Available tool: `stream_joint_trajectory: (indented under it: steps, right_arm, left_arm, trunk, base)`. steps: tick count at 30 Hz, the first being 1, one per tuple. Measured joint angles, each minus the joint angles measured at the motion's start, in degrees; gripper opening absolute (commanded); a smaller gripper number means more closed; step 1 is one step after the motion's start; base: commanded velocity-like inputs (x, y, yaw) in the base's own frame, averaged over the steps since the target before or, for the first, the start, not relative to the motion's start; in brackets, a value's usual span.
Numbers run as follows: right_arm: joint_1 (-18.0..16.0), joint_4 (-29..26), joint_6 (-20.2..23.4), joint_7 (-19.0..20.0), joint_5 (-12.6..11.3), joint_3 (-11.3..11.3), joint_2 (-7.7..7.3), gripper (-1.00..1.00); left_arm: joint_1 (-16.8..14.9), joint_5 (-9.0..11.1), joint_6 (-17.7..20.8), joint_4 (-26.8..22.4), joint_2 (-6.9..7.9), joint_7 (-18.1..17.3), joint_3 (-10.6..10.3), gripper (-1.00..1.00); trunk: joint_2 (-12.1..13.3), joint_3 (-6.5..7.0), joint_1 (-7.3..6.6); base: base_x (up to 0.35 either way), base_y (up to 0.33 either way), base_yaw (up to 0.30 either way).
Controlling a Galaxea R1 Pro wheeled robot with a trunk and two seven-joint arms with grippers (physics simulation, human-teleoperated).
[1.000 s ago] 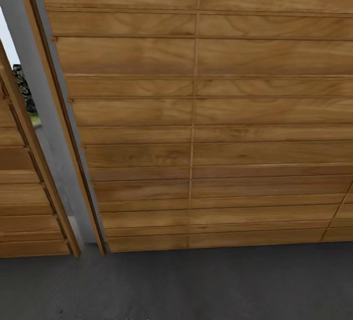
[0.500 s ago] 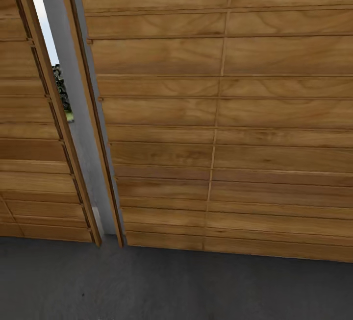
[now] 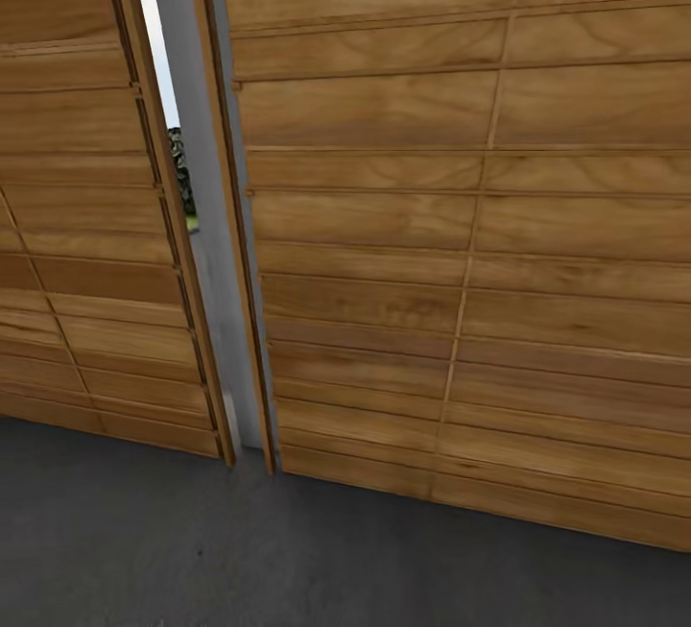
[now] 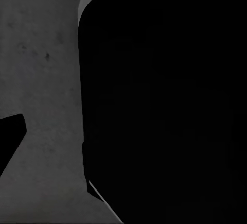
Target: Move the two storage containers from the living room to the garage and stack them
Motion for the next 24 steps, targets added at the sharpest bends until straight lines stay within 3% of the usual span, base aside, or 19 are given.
stream_joint_trajectory:
  steps: [24]
  right_arm:
    - [0.0, 0.1, 0.0, 0.0, 0.0, 0.0, 0.04, 1.0]
  left_arm:
    - [0.0, 0.0, 0.0, 0.0, 0.0, 0.0, 0.0, 1.0]
  trunk:
    - [0.0, 0.0, 0.0]
  base:
    - [0.0, 0.0, 0.27]
